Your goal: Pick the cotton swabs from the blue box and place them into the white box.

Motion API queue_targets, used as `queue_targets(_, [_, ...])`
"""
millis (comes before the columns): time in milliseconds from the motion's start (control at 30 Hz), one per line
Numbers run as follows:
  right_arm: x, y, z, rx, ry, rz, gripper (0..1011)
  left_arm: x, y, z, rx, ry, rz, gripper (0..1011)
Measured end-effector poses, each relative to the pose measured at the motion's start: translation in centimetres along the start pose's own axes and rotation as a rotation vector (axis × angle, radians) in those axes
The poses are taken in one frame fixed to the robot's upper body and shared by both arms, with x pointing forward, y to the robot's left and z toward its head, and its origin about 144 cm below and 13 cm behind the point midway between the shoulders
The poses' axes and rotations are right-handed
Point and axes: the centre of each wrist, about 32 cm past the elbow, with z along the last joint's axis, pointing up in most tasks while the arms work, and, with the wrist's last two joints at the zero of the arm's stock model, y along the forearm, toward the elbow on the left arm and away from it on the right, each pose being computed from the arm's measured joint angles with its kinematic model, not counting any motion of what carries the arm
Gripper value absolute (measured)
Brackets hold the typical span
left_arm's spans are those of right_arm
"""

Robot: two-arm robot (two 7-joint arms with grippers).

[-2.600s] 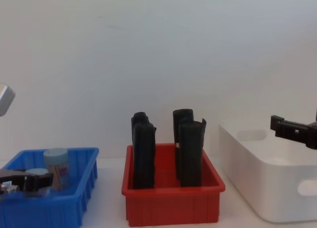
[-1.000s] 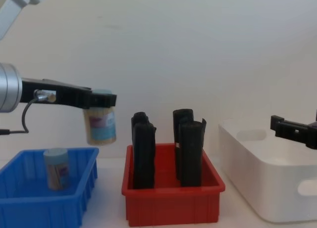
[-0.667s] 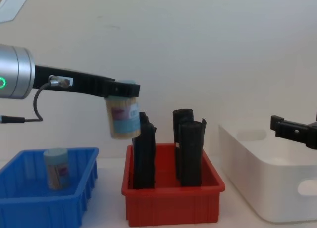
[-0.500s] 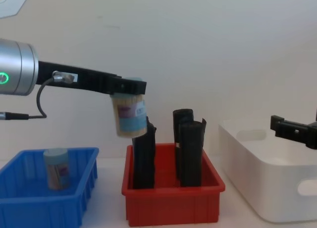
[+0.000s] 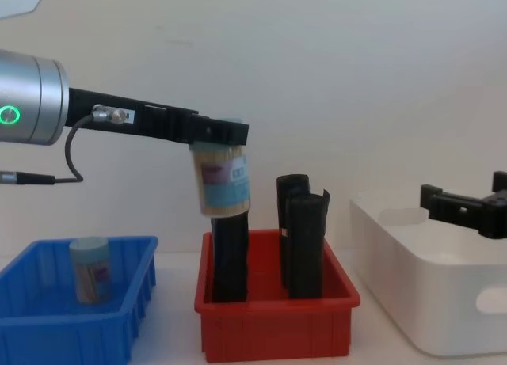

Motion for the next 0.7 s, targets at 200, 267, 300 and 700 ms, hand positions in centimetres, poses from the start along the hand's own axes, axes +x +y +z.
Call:
queue_targets(200, [-0.2, 0.3, 0.4, -0.006, -0.014, 0.055, 1002, 0.0, 0.0, 0.1, -0.001, 0.001, -0.007, 673])
queue_targets(267, [-0.4, 0.5, 0.6, -0.008, -0.019, 0.083, 1002, 0.0, 0.0, 0.1, -0.001, 0.001, -0.009, 673])
queue_targets(300, [-0.4, 0.6, 0.7, -0.008, -0.020, 0.092, 1002, 0.0, 0.0, 0.1, -0.001, 0.001, -0.010, 673])
queue_targets(700, [-1.5, 2.3, 1.9, -0.030, -0.042, 0.267, 1002, -0.1, -0.1, 0.2, -0.002, 0.001, -0.017, 673])
